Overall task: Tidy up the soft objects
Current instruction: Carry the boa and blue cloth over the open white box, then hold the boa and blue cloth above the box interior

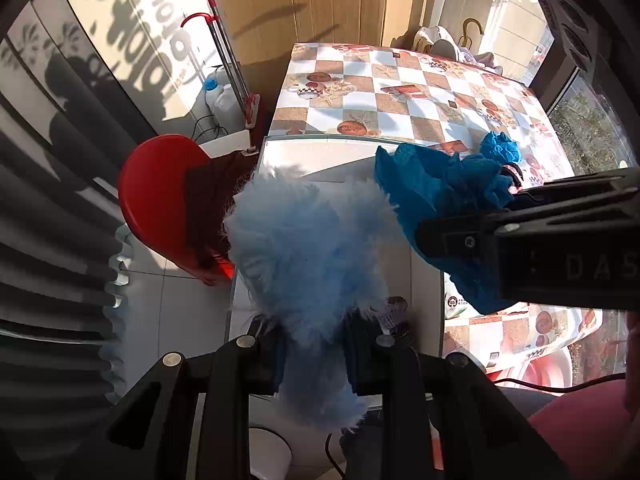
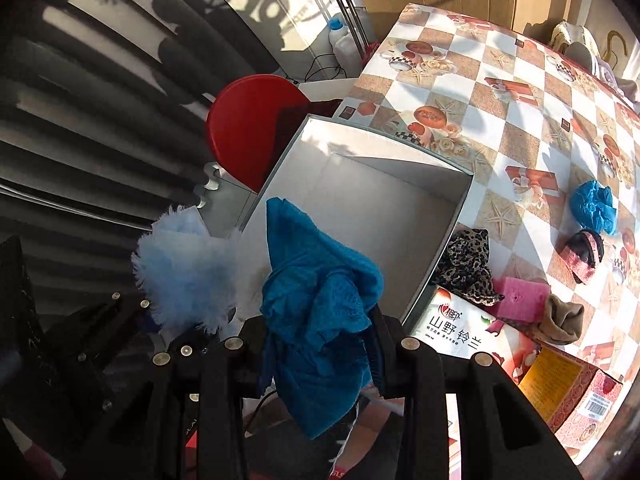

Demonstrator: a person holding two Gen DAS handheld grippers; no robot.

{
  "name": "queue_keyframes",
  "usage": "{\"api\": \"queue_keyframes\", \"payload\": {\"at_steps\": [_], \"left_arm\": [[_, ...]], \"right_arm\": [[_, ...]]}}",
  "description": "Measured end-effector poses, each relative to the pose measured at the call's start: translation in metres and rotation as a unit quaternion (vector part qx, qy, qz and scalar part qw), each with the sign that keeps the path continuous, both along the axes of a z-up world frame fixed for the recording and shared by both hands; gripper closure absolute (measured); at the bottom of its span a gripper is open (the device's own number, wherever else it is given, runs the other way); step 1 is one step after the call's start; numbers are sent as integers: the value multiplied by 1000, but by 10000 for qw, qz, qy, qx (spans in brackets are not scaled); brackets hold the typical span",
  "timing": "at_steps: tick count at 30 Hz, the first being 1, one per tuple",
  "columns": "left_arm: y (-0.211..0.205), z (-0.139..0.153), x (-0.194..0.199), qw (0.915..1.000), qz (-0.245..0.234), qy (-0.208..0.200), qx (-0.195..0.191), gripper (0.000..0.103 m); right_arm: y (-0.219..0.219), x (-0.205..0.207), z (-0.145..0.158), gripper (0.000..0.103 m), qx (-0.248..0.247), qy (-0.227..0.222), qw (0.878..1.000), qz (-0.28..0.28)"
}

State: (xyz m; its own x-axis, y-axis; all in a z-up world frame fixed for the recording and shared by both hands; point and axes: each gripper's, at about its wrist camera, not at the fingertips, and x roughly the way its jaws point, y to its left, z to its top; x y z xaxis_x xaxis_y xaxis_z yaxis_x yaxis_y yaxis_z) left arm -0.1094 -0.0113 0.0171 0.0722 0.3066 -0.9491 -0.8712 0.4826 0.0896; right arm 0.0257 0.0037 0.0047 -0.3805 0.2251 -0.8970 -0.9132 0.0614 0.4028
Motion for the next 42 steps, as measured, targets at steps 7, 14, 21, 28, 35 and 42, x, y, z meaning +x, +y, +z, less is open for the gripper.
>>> {"api": "queue_keyframes", "payload": {"at_steps": [7, 14, 21, 28, 35, 42], "left_arm": [[-1, -1, 2, 10000, -30, 15, -13, 77], [-3, -4, 6, 9999, -147, 42, -28, 77], [-2, -5, 7, 9998, -191, 67, -35, 77], [-2, -6, 6, 9998, -191, 65, -43, 77], [-2, -6, 6, 9998, -201, 67, -42, 77], [-2, -8, 6, 9998, -188, 68, -52, 77]], "right_arm": [[-2, 0, -4, 64, -52, 23, 10000, 18], [-4, 5, -5, 64, -102, 59, 9999, -95], [-4, 5, -6, 64, -117, 83, 9998, -126], [-3, 5, -7, 64, -152, 93, 9998, -110], [-3, 4, -8, 64, -152, 98, 9998, -106], [-1, 3, -12, 64, -200, 126, 9997, -97]]}}
